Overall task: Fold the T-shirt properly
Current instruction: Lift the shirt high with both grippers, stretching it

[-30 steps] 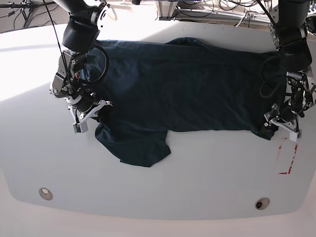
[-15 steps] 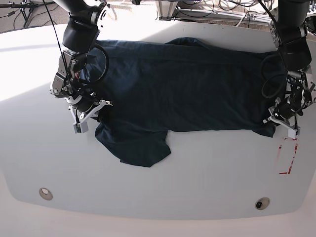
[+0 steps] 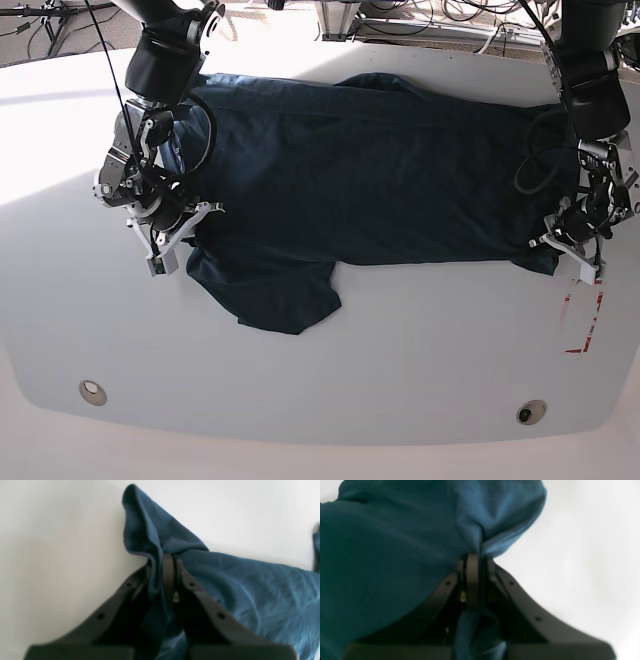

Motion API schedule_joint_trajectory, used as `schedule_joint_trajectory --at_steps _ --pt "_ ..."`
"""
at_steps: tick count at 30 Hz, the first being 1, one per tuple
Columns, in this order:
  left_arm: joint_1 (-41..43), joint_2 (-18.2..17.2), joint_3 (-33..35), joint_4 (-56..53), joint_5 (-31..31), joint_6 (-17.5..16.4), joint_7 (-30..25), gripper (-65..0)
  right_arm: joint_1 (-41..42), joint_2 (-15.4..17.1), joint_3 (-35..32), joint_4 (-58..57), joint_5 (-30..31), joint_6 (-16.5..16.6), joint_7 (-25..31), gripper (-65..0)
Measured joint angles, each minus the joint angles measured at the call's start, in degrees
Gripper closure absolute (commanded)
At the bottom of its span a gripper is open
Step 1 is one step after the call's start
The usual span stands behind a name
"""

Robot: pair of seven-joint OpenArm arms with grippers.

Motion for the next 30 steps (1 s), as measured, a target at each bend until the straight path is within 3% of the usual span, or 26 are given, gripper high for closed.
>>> schedule_joint_trajectory --at_steps 7,11,19,30 --pt "1.0 -0.1 -0.5 11.0 -0.5 -0.2 4.9 -0.6 1.6 0.2 0.0 8.3 0.5 0.1 -4.2 -1.6" --pt "0.7 0.5 -4.2 18.1 -0.8 -0.6 8.7 -0.6 3.1 0.6 -0.1 12.2 0.3 0.2 -7.0 -1.6" --pt "-3.6 1.7 -7.8 28.6 -0.4 -0.3 17.0 -0.6 6.3 3.5 -0.1 17.3 1.6 0.7 -10.5 -1.4" --pt "-11.6 1.9 -11.1 32.6 -1.1 -0.6 22.4 -0.6 14.4 7.8 -3.3 19.8 2.3 1.1 -12.6 -1.4"
